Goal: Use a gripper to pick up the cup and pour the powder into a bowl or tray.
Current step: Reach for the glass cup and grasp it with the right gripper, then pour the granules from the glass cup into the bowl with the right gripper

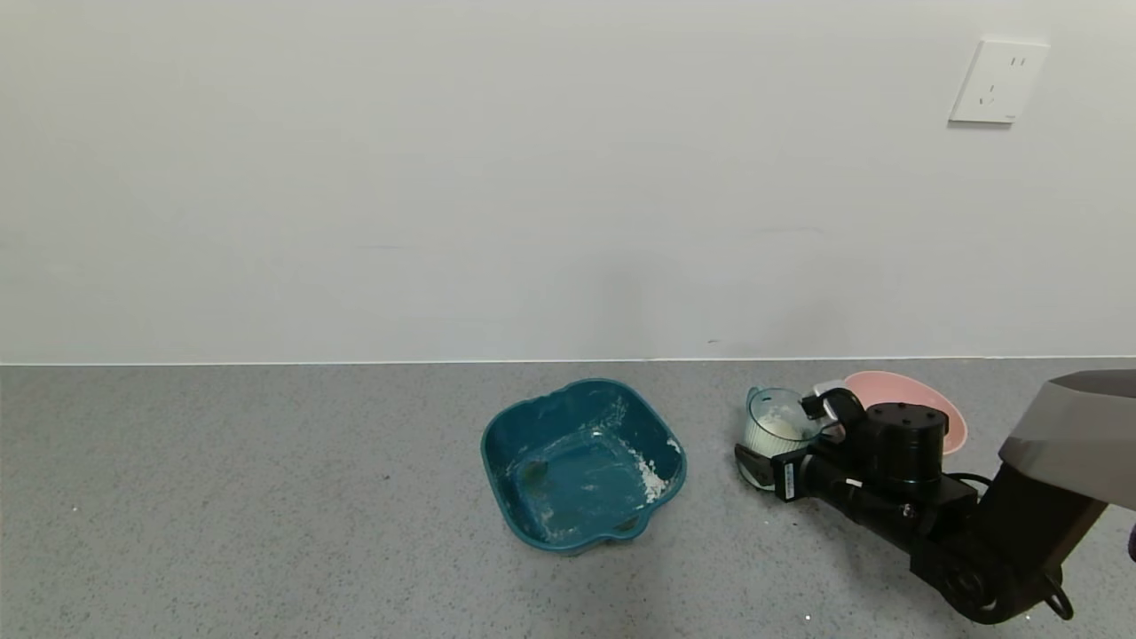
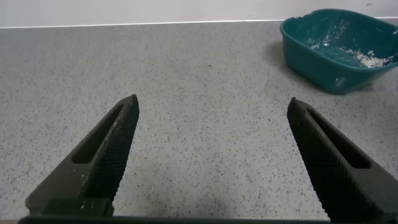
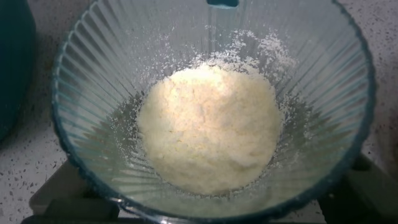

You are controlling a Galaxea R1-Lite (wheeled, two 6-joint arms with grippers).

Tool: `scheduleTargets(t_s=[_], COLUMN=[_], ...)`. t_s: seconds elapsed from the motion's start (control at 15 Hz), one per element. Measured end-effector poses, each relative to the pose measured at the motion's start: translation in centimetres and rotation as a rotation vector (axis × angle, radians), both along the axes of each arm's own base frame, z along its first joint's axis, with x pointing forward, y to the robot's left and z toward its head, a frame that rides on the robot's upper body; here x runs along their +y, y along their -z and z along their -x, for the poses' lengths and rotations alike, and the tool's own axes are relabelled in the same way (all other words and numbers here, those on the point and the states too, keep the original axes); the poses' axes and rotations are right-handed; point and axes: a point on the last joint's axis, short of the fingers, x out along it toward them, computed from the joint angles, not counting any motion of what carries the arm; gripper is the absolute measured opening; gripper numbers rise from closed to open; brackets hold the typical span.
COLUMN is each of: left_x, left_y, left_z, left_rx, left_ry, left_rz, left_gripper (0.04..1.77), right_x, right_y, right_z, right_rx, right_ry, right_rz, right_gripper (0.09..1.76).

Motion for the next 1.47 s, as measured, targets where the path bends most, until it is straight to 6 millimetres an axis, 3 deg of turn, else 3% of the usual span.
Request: scheduleTargets(t_s=[0.13, 0.2, 0.27, 0.8, 1.07, 1.47], left_x=[0.0, 0.0, 0.0, 0.0, 0.0, 0.0], left_y=[0.0, 0.0, 0.0, 0.0, 0.0, 0.0], left_z=[0.0, 0.0, 0.0, 0.0, 0.0, 0.0], left_rx=[0.000, 0.000, 0.000, 0.000, 0.000, 0.000], left_ry=[0.000, 0.000, 0.000, 0.000, 0.000, 0.000], left_rz=[0.000, 0.000, 0.000, 0.000, 0.000, 0.000], left_gripper=[1.72, 1.72, 1.72, 1.72, 1.72, 1.72], right_x=[0.0, 0.1, 0.2, 0.5, 0.8, -0.1], right_y=[0.1, 0.1, 0.1, -0.7, -2.7, -7.8], right_z=[0.0, 0.0, 0.1, 0.4, 1.0, 2.2], right_rx=[0.001, 0.000, 0.001, -0.010, -0.024, -0.076], right_ry=[-0.001, -0.003, -0.005, -0.020, -0.035, -0.024], right_rz=[0.002, 0.001, 0.002, -0.001, -0.005, -0.021], right_gripper=[1.67, 1.48, 1.38, 1.35, 1.35, 1.35])
